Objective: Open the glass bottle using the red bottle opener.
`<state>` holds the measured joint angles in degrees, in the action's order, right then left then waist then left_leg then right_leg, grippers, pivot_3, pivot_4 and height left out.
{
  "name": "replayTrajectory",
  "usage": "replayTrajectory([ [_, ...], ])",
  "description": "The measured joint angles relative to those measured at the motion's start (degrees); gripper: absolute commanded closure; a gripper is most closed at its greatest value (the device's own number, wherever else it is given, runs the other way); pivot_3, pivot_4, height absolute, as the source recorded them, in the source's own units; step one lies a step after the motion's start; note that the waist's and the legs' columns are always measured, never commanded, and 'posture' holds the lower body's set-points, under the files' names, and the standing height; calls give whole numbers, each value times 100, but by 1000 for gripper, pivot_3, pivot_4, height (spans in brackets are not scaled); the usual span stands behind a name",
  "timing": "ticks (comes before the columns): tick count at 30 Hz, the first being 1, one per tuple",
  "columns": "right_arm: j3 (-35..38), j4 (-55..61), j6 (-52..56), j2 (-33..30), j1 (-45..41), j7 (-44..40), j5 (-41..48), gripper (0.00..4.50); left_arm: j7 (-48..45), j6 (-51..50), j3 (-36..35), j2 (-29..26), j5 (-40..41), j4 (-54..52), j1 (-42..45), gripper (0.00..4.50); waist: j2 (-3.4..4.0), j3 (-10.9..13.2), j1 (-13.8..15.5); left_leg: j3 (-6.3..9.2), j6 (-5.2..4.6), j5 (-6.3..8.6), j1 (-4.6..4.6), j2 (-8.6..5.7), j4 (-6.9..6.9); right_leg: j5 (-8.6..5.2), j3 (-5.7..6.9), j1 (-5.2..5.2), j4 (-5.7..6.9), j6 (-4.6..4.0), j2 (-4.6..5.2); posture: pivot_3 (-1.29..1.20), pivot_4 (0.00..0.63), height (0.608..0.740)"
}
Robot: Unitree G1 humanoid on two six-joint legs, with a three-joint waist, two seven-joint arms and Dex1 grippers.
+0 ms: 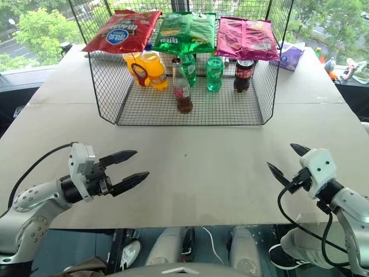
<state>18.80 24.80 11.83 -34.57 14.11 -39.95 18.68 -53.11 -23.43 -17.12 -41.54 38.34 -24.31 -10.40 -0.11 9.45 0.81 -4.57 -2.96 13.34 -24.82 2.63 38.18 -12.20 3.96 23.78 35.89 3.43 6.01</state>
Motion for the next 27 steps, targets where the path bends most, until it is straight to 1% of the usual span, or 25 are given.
replayTrajectory([
  [2, 0, -6, -3, 0, -7, -7, 0, 0, 38, -3, -2, 12, 8, 0, 5, 27, 0, 0, 0, 0, 0, 0, 1, 1, 0, 0, 0, 0, 0, 0, -1, 0, 150, 740],
  [3, -2, -4, -114, 30, -13, -1, -8, 0, 219, -31, -34, 158, 20, 57, 158, 27, 4, 2, 5, 1, 0, 0, 1, 0, 0, 0, 0, -1, 0, 0, 0, 0, 150, 740],
  [4, -39, 52, -360, 149, -74, -6, -21, 0, 547, -30, -98, 460, 42, 305, 603, 27, 8, 4, 33, 7, -1, -1, 0, -3, 4, 1, 3, -2, 7, 1, -2, 0, 150, 740],
  [5, -152, 329, -576, 242, -136, -75, 58, 0, 890, -15, -196, 630, 46, 615, 1060, 27, 7, 5, 45, 17, -2, -3, -1, -6, 12, 1, 7, -3, 14, 0, -11, 0, 150, 740],
  [6, -236, 589, -686, 246, -164, -135, 144, 0, 1054, 7, -298, 647, 41, 760, 1251, 27, 5, 3, 32, 16, -20, -14, 1, -12, 12, 1, 6, -5, 16, 0, -16, 0, 150, 740],
  [10, -263, 1676, -365, 224, -182, -153, 1180, 0, 1356, 51, -484, 657, -52, 1421, 1804, 27, -4, 2, -16, 1, -27, -15, 1, -16, 7, 1, -9, -10, 5, 0, -15, 0, 150, 740],
  [13, -298, 2172, 28, 117, -354, 74, 1734, 0, 1354, 95, -463, 668, -221, 1854, 1997, 27, -14, 8, 3, 4, -27, -14, 0, -19, 7, 2, -7, -8, 5, -1, -13, 0, 150, 740],
  [15, -318, 2302, 125, 104, -366, 137, 1872, 0, 1347, 128, -459, 668, -272, 1948, 2055, 27, -18, 9, 16, 10, -27, -14, 0, -18, 8, 1, -1, -8, 5, -2, -12, 0, 150, 740],
  [20, -345, 2789, 466, 26, -351, 477, 2361, 0, 1280, 325, -309, 669, -561, 2581, 2692, 27, -31, 5, 35, 12, -27, -14, -1, -16, 10, 2, 2, -10, 6, -2, -4, 0, 150, 740],
  [22, -330, 2882, 540, -6, -330, 561, 2449, 0, 1205, 407, -237, 669, -650, 2818, 2920, 27, -37, 6, 26, 12, -28, -14, -2, -20, 10, 12, 2, -9, 6, -19, -5, 0, 150, 740],
  [27, -312, 3099, 629, -5, -432, 976, 2644, 0, 1047, 633, 158, 671, -1025, 3759, 4019, 27, -47, 7, 36, 13, -29, -15, -3, -29, 12, 12, 5, -17, 6, -14, -8, 0, 150, 740],
])
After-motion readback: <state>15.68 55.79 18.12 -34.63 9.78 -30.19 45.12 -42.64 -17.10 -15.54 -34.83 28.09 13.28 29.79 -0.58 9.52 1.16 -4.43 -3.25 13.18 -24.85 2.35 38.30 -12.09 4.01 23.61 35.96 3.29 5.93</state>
